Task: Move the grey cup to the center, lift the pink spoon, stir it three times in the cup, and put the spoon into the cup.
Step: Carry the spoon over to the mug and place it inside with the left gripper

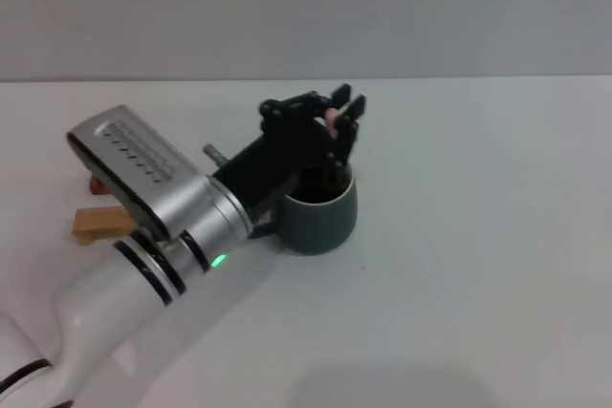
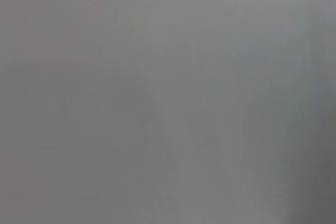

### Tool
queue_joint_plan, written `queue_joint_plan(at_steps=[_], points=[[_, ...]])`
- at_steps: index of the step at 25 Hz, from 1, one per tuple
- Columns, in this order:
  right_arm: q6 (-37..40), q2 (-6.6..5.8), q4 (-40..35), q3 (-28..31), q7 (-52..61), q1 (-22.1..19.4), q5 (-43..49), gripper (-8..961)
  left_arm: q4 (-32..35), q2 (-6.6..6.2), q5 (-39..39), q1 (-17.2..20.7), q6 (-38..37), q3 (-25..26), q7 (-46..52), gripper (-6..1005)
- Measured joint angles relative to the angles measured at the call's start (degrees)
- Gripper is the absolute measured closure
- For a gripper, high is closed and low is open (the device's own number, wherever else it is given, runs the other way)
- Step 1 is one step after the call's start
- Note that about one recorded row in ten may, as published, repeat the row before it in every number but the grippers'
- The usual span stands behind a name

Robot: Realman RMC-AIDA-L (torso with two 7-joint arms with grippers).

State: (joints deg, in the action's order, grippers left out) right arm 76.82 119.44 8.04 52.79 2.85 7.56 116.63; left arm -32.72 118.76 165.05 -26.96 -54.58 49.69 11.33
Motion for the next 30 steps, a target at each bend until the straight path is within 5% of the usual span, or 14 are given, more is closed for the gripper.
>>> queue_joint_plan(at_steps=[15,30], points=[[0.0,0.02,0.2,-1.4,0.0,0.3,0.0,953,-1.5,-0.63,0.1,6.1,-0.4,1.0,-0.5,855],[-0.1,0.09,0.2,-1.5,0.0,0.6,0.1,954,-0.8,-0.06,0.2,0.2,0.1,0.6,0.0,855]])
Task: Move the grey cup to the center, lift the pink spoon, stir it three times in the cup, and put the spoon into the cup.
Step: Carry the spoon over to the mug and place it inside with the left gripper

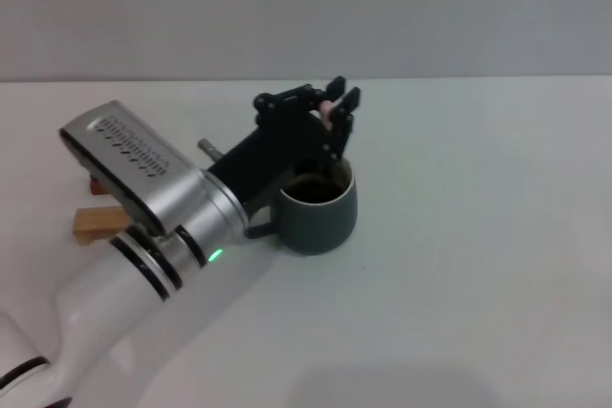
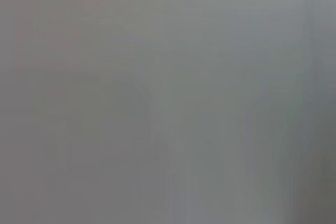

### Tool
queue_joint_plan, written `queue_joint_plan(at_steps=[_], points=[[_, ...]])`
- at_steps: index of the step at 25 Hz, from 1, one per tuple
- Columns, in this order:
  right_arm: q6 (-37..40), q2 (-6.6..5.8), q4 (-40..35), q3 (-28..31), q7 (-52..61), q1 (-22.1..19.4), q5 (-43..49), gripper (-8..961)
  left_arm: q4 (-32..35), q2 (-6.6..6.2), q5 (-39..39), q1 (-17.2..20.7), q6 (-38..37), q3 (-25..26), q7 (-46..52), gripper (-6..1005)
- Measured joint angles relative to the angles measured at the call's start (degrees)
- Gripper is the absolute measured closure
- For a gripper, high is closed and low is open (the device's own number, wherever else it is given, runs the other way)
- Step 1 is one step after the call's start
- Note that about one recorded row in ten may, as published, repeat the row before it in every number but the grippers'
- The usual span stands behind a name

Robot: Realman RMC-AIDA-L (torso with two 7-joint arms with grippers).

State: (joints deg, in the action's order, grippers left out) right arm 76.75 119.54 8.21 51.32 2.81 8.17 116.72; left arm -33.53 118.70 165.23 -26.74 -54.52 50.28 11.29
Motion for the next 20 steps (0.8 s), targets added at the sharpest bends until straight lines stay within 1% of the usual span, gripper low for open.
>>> queue_joint_plan(at_steps=[3,5,7,10,11,12,13,18,20], points=[[0.0,0.00,0.0,0.0,0.0,0.0,0.0,954,-0.2,0.04,0.0,-0.3,0.0,-1.2,0.0,856],[0.0,0.00,0.0,0.0,0.0,0.0,0.0,954,-0.5,0.04,-0.1,0.2,0.0,-2.1,0.0,856],[0.0,0.00,0.1,0.0,0.0,0.0,0.0,954,-1.1,-0.14,-0.1,2.5,-0.4,-2.4,0.0,854],[0.0,0.00,0.1,0.0,0.0,0.1,0.0,954,-1.3,-0.26,0.0,3.4,-0.5,-2.4,-0.1,852],[0.0,0.00,0.1,0.0,0.0,0.1,0.0,954,-1.4,-0.35,-0.1,4.0,-0.5,-2.2,-0.2,851],[0.0,0.00,0.1,0.0,0.0,0.2,0.0,954,-1.3,-0.51,0.0,5.5,-0.5,-1.4,-0.4,850],[0.0,0.00,0.1,-0.1,0.0,0.2,0.0,954,-1.2,-0.56,0.0,5.7,-0.5,-1.0,-0.4,850],[0.0,-0.01,0.2,-0.1,0.0,0.5,0.0,953,-0.3,-0.58,0.1,5.4,-0.4,0.8,-0.5,846],[0.0,0.00,0.1,-0.2,0.0,0.6,0.0,953,0.4,-0.51,0.1,4.1,-0.2,1.6,-0.6,844]])
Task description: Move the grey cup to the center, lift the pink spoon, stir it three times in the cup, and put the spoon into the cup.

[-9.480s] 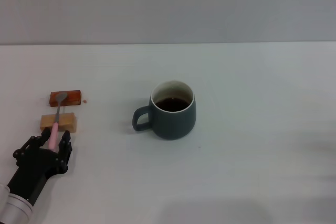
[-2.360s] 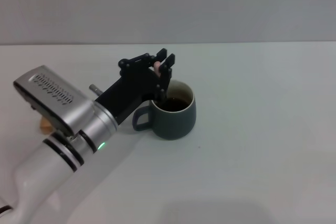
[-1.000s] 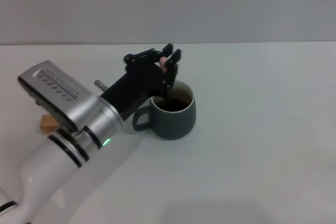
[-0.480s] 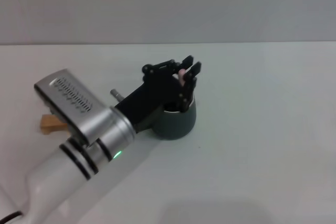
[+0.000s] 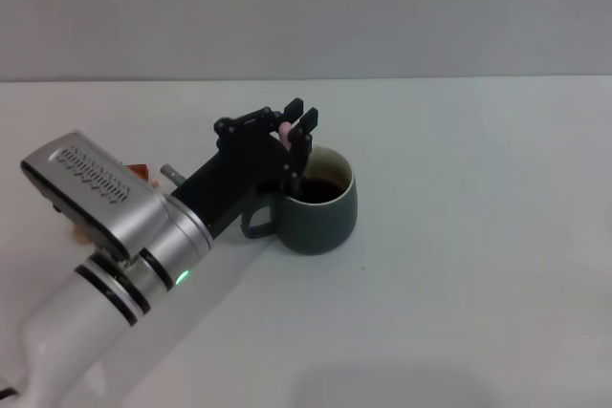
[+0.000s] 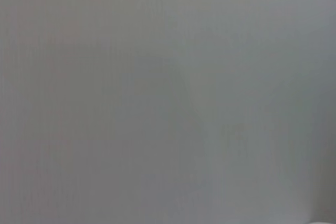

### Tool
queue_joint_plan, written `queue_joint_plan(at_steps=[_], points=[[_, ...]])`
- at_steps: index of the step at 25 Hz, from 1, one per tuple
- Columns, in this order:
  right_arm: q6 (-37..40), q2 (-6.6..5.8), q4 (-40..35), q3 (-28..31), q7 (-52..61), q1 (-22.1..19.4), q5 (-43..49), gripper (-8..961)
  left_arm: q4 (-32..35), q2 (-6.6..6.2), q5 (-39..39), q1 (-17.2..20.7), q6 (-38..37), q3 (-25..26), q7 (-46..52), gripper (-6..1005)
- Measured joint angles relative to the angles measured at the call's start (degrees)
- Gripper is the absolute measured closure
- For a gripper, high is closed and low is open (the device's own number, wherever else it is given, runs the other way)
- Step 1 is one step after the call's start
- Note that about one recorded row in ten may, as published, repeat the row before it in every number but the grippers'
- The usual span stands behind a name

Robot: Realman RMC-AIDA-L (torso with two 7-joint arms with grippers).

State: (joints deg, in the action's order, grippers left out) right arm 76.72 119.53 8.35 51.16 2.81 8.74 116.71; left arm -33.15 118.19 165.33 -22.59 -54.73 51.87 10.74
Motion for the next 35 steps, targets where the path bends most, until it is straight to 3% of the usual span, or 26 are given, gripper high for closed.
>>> queue_joint_plan(at_steps=[6,7,15,25,27,30,32,35], points=[[0.0,0.00,0.0,0.0,0.0,0.1,0.0,954,1.6,0.18,0.0,-2.1,0.2,0.5,-0.1,839],[0.0,0.00,0.0,0.0,0.0,0.1,0.0,954,3.6,0.36,-0.2,-4.1,0.2,0.5,0.0,838],[0.0,0.00,0.0,-0.2,0.0,0.4,0.0,954,2.5,0.46,-0.3,-2.8,-0.3,2.3,0.3,832],[0.0,0.00,0.1,-0.6,0.0,0.3,0.0,953,1.0,0.26,-0.3,-1.2,-3.0,3.7,-0.1,514],[0.1,0.00,0.1,-0.6,0.0,0.2,0.0,953,0.5,0.20,-0.4,1.2,-5.5,11.4,-0.4,461],[0.3,0.00,0.1,-0.6,0.0,0.0,0.0,953,0.4,0.19,-0.4,1.7,-5.8,13.0,-0.5,380],[0.7,0.02,0.1,-0.6,0.0,-0.2,-0.1,953,0.4,0.18,-0.4,3.3,-6.4,18.0,-1.1,326],[1.6,0.04,0.1,-0.5,0.0,-0.5,-0.3,953,1.1,0.11,-0.4,4.1,-6.2,20.9,-1.4,239]])
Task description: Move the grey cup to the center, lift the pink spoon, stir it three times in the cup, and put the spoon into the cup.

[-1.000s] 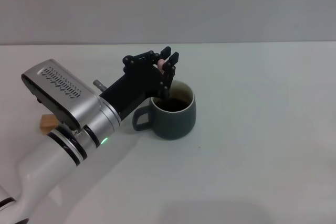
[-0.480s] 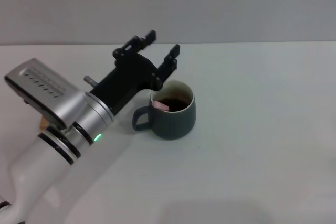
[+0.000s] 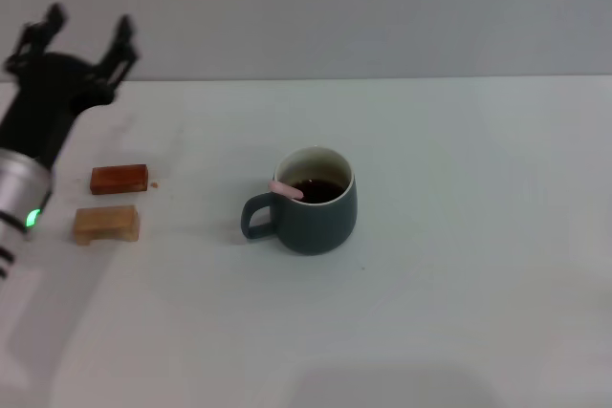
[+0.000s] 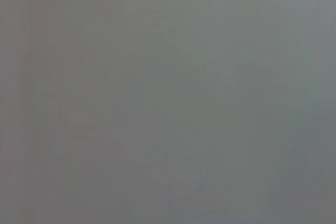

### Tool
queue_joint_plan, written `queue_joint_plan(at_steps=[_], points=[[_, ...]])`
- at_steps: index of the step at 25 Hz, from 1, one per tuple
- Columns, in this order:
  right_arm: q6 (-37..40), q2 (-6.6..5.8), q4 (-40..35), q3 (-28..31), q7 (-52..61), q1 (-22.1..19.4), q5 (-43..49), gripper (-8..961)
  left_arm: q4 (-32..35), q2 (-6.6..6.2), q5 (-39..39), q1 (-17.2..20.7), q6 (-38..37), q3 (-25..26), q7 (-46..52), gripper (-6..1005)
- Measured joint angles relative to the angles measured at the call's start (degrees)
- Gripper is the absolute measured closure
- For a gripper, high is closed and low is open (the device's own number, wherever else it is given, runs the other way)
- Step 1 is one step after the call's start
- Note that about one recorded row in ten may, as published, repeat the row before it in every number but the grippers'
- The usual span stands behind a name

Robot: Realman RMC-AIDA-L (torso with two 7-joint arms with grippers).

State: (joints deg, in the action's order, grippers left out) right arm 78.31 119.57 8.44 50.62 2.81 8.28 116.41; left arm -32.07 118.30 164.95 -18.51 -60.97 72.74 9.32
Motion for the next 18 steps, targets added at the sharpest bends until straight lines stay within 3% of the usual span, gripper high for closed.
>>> queue_joint_plan(at_steps=[1,2,7,18], points=[[0.0,0.00,0.0,0.0,0.0,0.0,0.0,953,0.0,0.00,0.0,0.0,0.0,0.0,0.0,210],[1.7,0.01,0.0,0.2,0.0,-0.5,-0.1,953,5.3,-0.09,0.0,1.4,0.1,6.6,0.4,181],[5.9,0.08,0.3,0.4,0.5,-1.8,-0.1,954,13.1,0.10,0.0,1.9,-0.8,11.2,5.9,186],[7.9,0.08,1.4,-0.1,0.6,-2.7,-0.1,954,15.6,0.51,-0.1,2.5,-3.2,11.7,6.3,186]])
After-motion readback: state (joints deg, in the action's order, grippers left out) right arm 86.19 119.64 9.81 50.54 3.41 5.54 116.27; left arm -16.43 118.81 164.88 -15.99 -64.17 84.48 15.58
